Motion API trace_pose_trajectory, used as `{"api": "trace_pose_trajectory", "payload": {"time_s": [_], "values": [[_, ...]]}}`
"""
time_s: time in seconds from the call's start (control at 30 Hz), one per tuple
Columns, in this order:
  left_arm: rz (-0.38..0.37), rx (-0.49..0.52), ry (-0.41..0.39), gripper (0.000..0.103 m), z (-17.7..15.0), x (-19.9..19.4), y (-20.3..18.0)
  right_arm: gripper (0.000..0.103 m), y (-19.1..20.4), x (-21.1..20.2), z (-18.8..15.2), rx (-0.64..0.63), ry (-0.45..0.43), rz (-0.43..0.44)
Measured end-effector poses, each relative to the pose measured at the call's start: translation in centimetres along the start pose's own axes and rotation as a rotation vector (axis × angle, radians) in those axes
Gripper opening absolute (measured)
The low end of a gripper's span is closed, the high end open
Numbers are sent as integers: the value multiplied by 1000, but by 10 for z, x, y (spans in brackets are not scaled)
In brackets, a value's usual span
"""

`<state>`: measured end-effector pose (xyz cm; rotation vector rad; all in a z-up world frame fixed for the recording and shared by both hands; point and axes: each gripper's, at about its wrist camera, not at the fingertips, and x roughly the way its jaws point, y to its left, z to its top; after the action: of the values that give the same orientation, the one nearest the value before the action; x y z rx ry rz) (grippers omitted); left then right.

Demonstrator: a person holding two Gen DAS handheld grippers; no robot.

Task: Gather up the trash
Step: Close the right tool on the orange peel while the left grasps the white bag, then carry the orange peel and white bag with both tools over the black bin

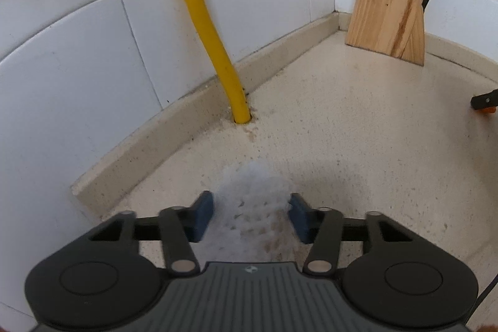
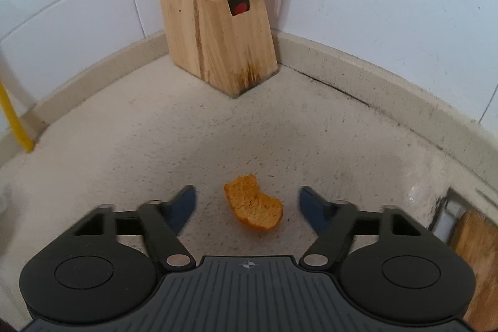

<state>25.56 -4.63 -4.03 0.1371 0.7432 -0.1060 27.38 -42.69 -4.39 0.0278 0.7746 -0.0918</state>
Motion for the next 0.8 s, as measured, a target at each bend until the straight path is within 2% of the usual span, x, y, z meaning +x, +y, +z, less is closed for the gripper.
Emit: {"api": "trace_pose_trajectory", "payload": {"time_s": [0.03,0.07,0.1,0.13,0.2,0.53,0.8], "values": [[-3,-4,0,32,0,0,0,47,1,-2,0,2,2,-8],[-11,-13,3,30,1,-1,1,31,2,-3,1,7,9,-10],[-16,-25,4,24,2,-2,3,23,2,-4,1,10,20,-3],[-22,-33,5,20,2,-3,4,22,3,-6,0,11,28,3],[-37,-44,3,17,3,-6,6,9,7,-11,-3,6,37,-3],[-94,-71,-55,16,2,-40,14,7,53,-63,-14,33,6,182],[-106,-80,-86,16,-13,-71,37,7,120,-89,-24,-21,-6,265]]}}
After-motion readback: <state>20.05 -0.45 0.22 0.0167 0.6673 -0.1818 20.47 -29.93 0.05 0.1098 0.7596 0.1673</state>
